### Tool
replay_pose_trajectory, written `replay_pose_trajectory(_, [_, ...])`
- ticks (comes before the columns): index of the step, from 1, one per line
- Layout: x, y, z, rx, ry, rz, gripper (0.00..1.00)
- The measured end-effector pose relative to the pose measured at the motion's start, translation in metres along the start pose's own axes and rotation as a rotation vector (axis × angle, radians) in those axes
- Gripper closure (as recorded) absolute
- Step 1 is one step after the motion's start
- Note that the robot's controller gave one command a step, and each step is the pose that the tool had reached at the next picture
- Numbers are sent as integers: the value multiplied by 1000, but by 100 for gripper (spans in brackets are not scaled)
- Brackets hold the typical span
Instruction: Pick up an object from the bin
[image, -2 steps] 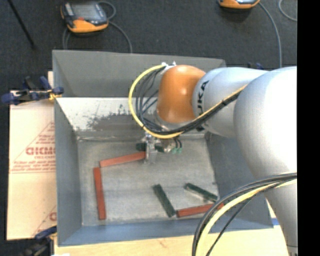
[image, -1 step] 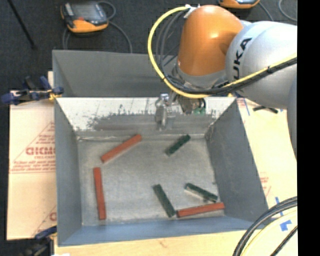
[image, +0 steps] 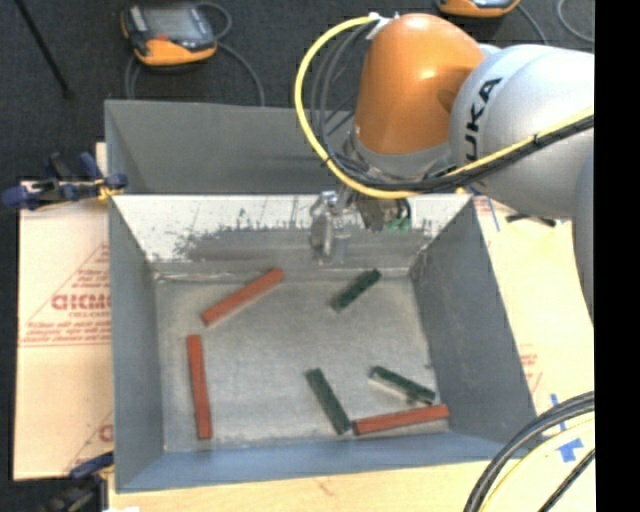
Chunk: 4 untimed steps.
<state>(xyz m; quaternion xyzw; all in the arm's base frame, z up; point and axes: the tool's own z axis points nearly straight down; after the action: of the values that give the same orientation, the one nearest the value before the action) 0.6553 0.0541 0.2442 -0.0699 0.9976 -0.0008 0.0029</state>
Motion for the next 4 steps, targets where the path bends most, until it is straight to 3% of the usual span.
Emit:
replay_pose_trajectory(1, [2,-1,48,0,-7,-40,100])
replay_pose_trajectory(2, [12,-5,93,-3,0,-28,0])
replay_pose_trajectory(3, [12,-5,92,-3,0,-28,0])
replay_pose_trajectory(4, [-3,55,148,-3,2,-185,100])
